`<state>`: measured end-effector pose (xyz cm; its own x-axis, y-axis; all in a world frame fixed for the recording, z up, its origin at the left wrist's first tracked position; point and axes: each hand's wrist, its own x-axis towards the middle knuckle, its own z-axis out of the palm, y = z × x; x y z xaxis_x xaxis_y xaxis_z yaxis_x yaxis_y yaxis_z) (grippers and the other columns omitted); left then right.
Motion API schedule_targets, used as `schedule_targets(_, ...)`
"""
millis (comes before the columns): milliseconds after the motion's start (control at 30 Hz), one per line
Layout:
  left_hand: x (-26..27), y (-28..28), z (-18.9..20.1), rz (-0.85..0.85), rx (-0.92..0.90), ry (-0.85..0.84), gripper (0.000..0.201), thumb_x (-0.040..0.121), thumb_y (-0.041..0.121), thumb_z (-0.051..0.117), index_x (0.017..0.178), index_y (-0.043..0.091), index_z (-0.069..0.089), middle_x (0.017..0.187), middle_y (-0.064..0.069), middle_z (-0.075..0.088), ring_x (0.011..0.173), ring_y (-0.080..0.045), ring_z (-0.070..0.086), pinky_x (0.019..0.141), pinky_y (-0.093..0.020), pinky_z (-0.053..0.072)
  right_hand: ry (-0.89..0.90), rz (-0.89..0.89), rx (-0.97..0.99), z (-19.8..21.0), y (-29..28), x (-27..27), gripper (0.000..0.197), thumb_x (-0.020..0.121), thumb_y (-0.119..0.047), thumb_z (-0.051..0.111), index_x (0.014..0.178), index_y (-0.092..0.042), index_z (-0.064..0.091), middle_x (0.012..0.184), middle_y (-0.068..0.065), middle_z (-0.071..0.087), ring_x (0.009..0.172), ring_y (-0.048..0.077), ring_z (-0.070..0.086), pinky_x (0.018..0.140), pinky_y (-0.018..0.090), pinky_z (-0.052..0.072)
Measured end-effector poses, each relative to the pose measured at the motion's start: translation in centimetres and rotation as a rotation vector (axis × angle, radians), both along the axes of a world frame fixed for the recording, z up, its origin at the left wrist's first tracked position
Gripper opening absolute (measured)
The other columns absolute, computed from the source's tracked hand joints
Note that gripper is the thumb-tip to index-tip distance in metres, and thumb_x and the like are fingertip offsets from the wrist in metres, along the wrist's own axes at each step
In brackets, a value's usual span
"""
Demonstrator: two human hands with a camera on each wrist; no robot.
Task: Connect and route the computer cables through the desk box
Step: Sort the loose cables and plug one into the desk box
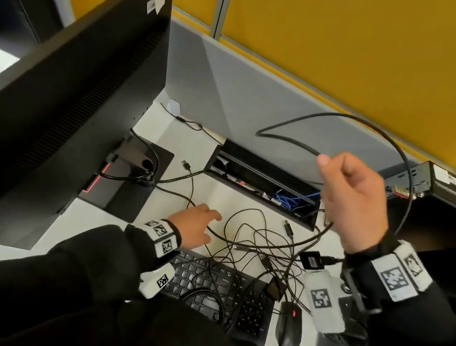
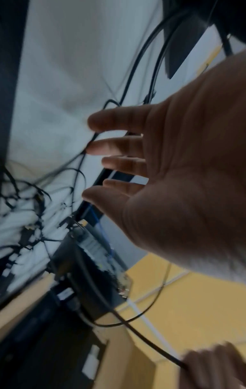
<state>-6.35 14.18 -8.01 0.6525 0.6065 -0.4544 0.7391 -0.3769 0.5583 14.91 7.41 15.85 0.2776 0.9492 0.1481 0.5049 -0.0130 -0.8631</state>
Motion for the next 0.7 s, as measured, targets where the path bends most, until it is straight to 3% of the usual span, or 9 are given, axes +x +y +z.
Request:
schedule_targets(100, -0.1, 0.4, -2.1, 0.191, 0.156, 0.107, 0.055, 0.091, 0.032, 0.068, 0.139, 0.025, 0.044, 0.136, -0.002, 0.038, 0.117, -0.026, 0.056, 0.091, -0.040, 0.055, 0.012, 0.014, 0.048, 2.0, -0.9, 0.8, 0.047, 0.098, -0.042, 0.056, 0.069, -0.010, 0.038, 0.062, 0.011, 0.028, 0.052, 0.019, 0.027, 0.052, 0.033, 0.029)
schedule_targets(233, -1.3, 1.1, -3.5, 0.564, -0.082, 0.158, 0.079, 0.090, 0.010, 0.067, 0.156, 0.016, 0.024, 0.141, -0.017, 0.045, 0.111, -0.034, 0.064, 0.090, -0.042, 0.057, 0.098, -0.022, 0.068, 2.0, -2.0, 2.1, 0.045, 0.103, -0.028, 0.056, 0.069, -0.010, 0.034, 0.056, 0.007, 0.023, 0.046, 0.021, 0.019, 0.045, 0.028, 0.022)
schedule_targets(300, -1.4, 1.1, -2.9, 0.662, -0.223, -0.042, 0.073, 0.093, 0.003, 0.061, 0.157, 0.015, 0.027, 0.124, -0.015, 0.062, 0.092, -0.031, 0.073, 0.073, -0.041, 0.063, 0.132, -0.049, 0.048, 1.2, -2.2, 2.7, 0.044, 0.103, -0.025, 0.055, 0.069, -0.008, 0.033, 0.055, 0.006, 0.023, 0.045, 0.020, 0.018, 0.043, 0.027, 0.021)
schedule_targets(367, -1.5, 0.9, -0.6, 0.690, -0.351, -0.305, 0.070, 0.099, 0.005, 0.060, 0.159, 0.020, 0.027, 0.112, -0.009, 0.069, 0.072, -0.024, 0.076, 0.055, -0.036, 0.061, 0.159, -0.077, 0.018, 0.2, -2.3, 3.1, 0.044, 0.103, -0.025, 0.056, 0.069, -0.010, 0.033, 0.055, 0.005, 0.023, 0.046, 0.018, 0.018, 0.045, 0.025, 0.022)
schedule_targets(433, -1.7, 1.0, 2.2, 0.657, -0.378, -0.483, 0.060, 0.101, 0.011, 0.061, 0.155, 0.020, 0.037, 0.111, -0.005, 0.073, 0.071, -0.023, 0.077, 0.060, -0.041, 0.062, 0.185, -0.110, -0.007, -0.7, -2.3, 3.4, 0.044, 0.103, -0.026, 0.057, 0.068, -0.013, 0.034, 0.054, 0.003, 0.024, 0.046, 0.017, 0.018, 0.046, 0.025, 0.022)
schedule_targets(500, -2.2, 1.2, 5.1, 0.544, -0.413, -0.577, 0.038, 0.102, 0.013, 0.060, 0.139, 0.020, 0.059, 0.105, 0.000, 0.077, 0.075, -0.025, 0.077, 0.070, -0.047, 0.063, 0.218, -0.143, -0.029, -1.2, -2.0, 3.7, 0.043, 0.103, -0.026, 0.057, 0.067, -0.018, 0.036, 0.053, 0.000, 0.024, 0.046, 0.016, 0.018, 0.046, 0.028, 0.019)
schedule_targets(633, -3.7, 0.8, 8.2, 0.185, -0.329, -0.434, 0.029, 0.101, 0.012, 0.059, 0.113, 0.030, 0.078, 0.097, 0.012, 0.078, 0.073, -0.015, 0.075, 0.065, -0.031, 0.061, 0.285, -0.197, -0.019, -1.3, -1.3, 3.7, 0.041, 0.103, -0.028, 0.057, 0.067, -0.022, 0.039, 0.054, -0.002, 0.026, 0.047, 0.016, 0.018, 0.045, 0.029, 0.016)
schedule_targets(700, -4.1, 0.5, 7.9, 0.024, -0.258, -0.275, 0.032, 0.100, 0.014, 0.059, 0.106, 0.037, 0.080, 0.091, 0.019, 0.076, 0.074, -0.005, 0.072, 0.073, -0.024, 0.059, 0.323, -0.235, 0.025, -0.9, -0.7, 3.5, 0.040, 0.103, -0.028, 0.055, 0.067, -0.024, 0.039, 0.054, -0.003, 0.027, 0.046, 0.015, 0.018, 0.044, 0.026, 0.016)
